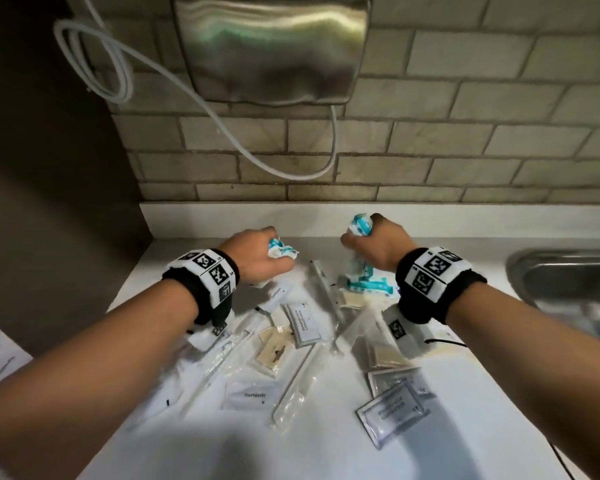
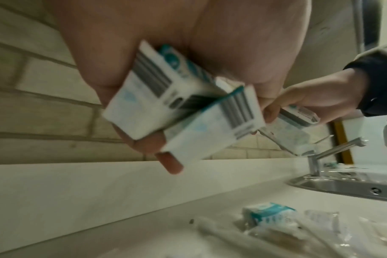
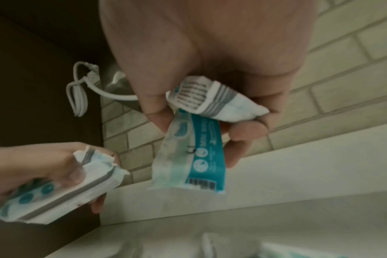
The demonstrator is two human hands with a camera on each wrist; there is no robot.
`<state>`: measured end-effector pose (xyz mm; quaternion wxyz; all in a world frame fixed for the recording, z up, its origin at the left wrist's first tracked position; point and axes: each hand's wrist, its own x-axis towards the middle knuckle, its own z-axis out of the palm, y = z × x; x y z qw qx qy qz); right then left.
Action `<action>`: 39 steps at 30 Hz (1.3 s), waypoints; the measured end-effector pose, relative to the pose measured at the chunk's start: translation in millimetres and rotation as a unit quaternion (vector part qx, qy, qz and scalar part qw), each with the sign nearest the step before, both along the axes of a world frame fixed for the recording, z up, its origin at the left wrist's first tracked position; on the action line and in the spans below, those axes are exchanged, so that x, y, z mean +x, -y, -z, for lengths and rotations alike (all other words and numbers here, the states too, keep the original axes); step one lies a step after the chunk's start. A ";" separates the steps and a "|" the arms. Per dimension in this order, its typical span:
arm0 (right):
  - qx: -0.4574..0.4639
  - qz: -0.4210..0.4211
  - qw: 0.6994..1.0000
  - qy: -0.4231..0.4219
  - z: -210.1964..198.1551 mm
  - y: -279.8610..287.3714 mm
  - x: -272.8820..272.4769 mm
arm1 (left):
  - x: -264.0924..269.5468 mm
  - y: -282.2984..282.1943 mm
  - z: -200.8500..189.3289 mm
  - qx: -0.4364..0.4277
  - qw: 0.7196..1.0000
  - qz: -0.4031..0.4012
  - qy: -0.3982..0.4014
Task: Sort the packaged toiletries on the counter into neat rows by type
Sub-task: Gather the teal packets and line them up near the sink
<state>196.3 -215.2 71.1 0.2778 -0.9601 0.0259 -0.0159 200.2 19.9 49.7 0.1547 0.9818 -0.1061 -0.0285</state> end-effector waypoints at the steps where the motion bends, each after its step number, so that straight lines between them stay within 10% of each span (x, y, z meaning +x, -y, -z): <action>1: -0.001 0.014 1.000 -0.007 -1.1 8.7 -5.4 | 3.2 13.1 -1.6 -0.006 1.000 0.015 0.001; 14: 0.001 0.119 0.990 -0.081 38.5 113.5 -37.3 | 62.1 186.1 34.0 0.080 0.984 0.160 -0.016; 39: -0.001 -0.023 0.994 -0.111 63.2 154.7 2.7 | 69.3 181.1 54.0 0.155 0.974 0.087 -0.137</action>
